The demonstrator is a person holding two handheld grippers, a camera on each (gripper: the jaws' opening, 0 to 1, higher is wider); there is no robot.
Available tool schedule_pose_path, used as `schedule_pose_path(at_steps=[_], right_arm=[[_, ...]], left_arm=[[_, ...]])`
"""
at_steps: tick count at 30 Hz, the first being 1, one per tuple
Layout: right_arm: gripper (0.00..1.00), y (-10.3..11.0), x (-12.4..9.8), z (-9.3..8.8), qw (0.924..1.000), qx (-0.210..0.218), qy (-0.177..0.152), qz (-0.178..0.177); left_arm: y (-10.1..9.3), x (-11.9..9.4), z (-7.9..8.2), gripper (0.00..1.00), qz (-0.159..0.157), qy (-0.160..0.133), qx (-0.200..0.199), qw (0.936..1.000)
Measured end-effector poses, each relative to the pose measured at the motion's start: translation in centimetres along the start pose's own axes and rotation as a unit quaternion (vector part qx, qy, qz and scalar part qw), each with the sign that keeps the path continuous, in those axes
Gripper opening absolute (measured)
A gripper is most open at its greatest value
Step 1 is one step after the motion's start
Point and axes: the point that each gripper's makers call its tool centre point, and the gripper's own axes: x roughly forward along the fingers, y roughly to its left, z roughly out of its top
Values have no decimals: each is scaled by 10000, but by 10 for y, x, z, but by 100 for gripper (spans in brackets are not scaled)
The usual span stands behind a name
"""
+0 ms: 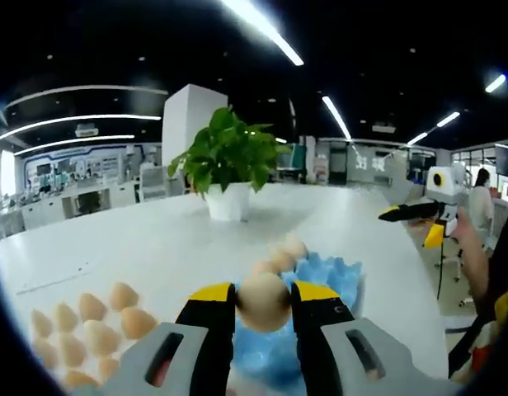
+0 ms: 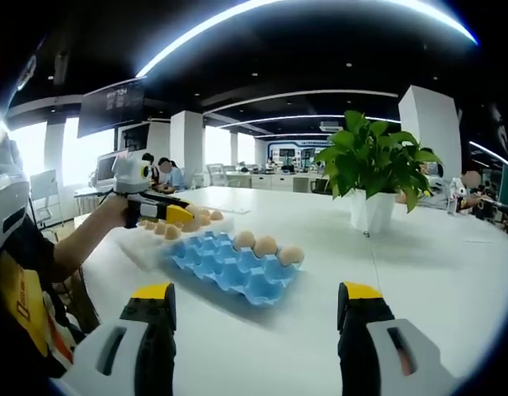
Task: Pick up the eggs on the table and place them into the egg tray on the table
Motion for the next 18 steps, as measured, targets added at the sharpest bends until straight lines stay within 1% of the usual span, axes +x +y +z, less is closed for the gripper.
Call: schedule_pose_path(at_steps=[7,18], right_arm=[[84,-1,-1,-2,10000,6,24,-20],[84,0,2,-3,10000,11,27,7]], left_arm=[[8,25,-2,26,66,154,-3,9999],[17,48,-13,26,73,448,-24,9990]])
